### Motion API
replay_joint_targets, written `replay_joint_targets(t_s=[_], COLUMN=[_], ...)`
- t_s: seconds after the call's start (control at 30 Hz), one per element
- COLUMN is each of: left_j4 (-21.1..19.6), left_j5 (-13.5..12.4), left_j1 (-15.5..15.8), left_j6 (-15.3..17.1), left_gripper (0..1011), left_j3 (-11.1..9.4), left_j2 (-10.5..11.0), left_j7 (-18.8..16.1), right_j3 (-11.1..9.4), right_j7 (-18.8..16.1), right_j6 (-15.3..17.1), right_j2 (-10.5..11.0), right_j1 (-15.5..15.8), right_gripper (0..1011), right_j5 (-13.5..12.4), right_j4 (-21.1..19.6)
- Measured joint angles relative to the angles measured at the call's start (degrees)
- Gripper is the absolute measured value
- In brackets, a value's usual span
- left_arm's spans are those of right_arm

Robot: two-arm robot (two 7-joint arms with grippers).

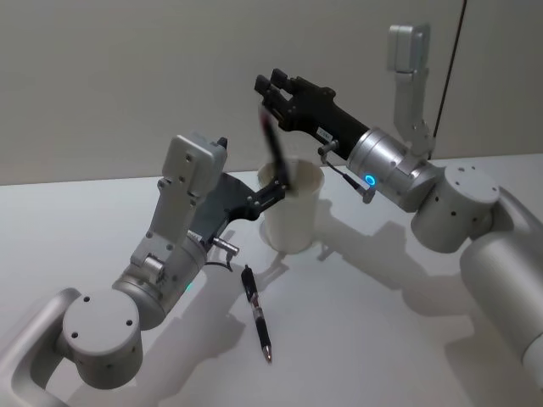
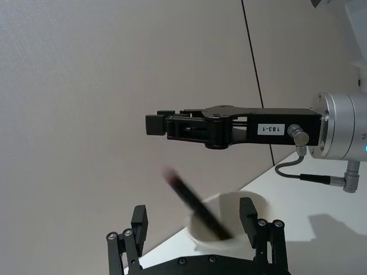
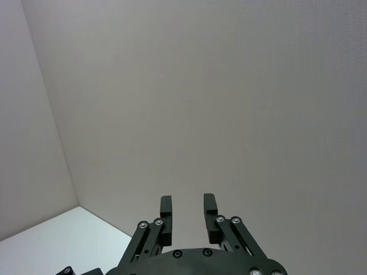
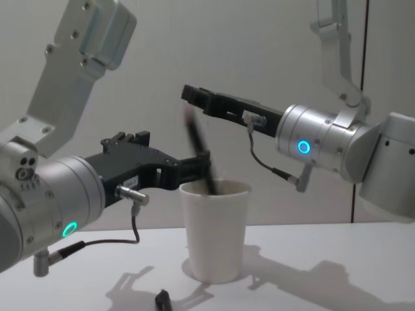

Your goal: Place the pen into the pen holder.

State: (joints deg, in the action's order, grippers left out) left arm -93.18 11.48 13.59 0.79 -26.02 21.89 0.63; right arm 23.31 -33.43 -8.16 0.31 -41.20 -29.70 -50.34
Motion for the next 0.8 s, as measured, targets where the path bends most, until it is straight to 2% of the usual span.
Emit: replay_joint_targets(t_s=[0.07,0.17,0.23,0.27,0.33,0.37,0.63,0.73,0.8], left_j4=[0.0,0.0,0.0,0.0,0.0,0.0,0.0,0.0,0.0], left_j5=[0.0,0.0,0.0,0.0,0.0,0.0,0.0,0.0,0.0], left_j1=[0.0,0.0,0.0,0.0,0.0,0.0,0.0,0.0,0.0], left_j6=[0.0,0.0,0.0,0.0,0.0,0.0,0.0,0.0,0.0], left_gripper=[1001,1001,1001,1001,1001,1001,1001,1001,1001], left_j3=[0.0,0.0,0.0,0.0,0.0,0.0,0.0,0.0,0.0], left_j2=[0.0,0.0,0.0,0.0,0.0,0.0,0.0,0.0,0.0], left_j7=[0.0,0.0,0.0,0.0,0.0,0.0,0.0,0.0,0.0], right_j3=[0.02,0.08,0.09,0.11,0.12,0.13,0.18,0.2,0.21], right_j7=[-0.03,-0.08,-0.1,-0.11,-0.13,-0.13,-0.19,-0.21,-0.22], right_j6=[0.09,0.25,0.28,0.31,0.34,0.36,0.51,0.53,0.54], right_j2=[-0.01,-0.02,-0.02,-0.02,-0.02,-0.02,-0.02,-0.02,-0.02], right_j1=[0.02,0.08,0.1,0.12,0.13,0.13,0.18,0.19,0.19], right_gripper=[328,447,487,547,578,650,853,957,987], right_j5=[-0.02,-0.04,-0.05,-0.06,-0.06,-0.07,-0.1,-0.1,-0.1], right_j4=[-0.05,-0.15,-0.17,-0.19,-0.21,-0.22,-0.29,-0.31,-0.32])
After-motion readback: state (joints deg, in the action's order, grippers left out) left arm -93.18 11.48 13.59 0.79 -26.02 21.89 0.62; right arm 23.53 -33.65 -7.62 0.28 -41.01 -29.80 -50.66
